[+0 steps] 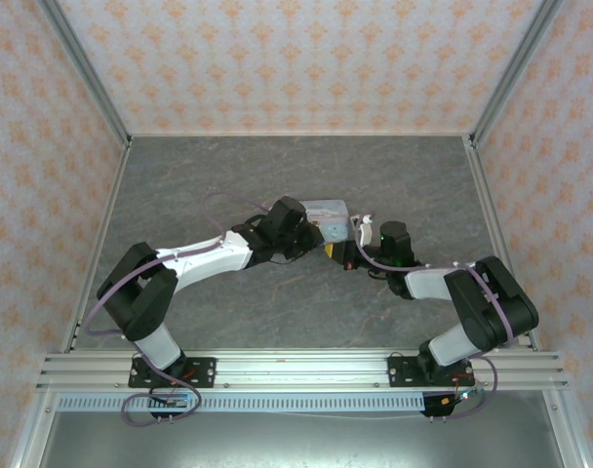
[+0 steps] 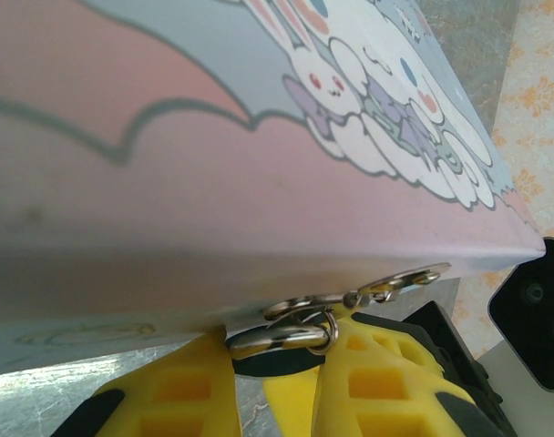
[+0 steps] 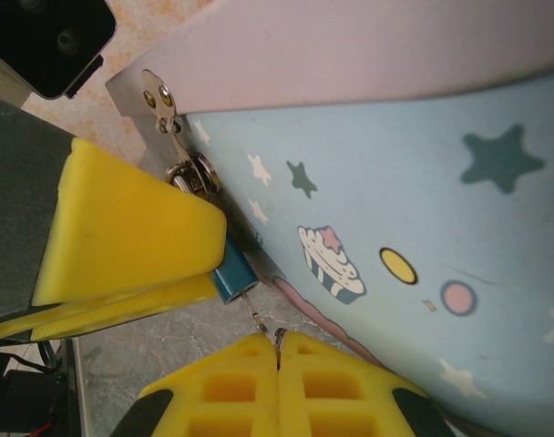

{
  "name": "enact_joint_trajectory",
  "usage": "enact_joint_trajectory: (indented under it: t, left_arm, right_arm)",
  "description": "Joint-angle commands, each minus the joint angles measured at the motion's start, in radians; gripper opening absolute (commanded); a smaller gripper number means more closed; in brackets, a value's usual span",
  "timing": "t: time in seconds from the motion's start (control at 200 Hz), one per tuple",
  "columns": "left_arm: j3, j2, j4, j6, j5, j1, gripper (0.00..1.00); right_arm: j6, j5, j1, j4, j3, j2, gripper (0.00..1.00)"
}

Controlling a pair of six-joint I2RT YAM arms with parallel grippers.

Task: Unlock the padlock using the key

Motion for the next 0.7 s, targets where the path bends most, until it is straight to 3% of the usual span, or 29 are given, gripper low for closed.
enact_joint_trajectory:
  t: [0.0,0.551,0.696]
  left_arm:
    - [0.008,0.034,0.034,0.011,0.125,-0.038,0.1]
    - [0.016,0.058,0.075,-0.021,0.162,-0.058,0.1]
    - [0.023,0.045,0.045,-0.002,0.161,-0.058,0.1]
  right_arm:
    - [0.02,0.014,0.008,0.154,0.088,-0.032,0.0]
    - [-0.039,0.036,0.006,0.113,0.12,0.009,0.0]
    - [0.011,0.016,0.003,0.185,0.119,0.025,0.0]
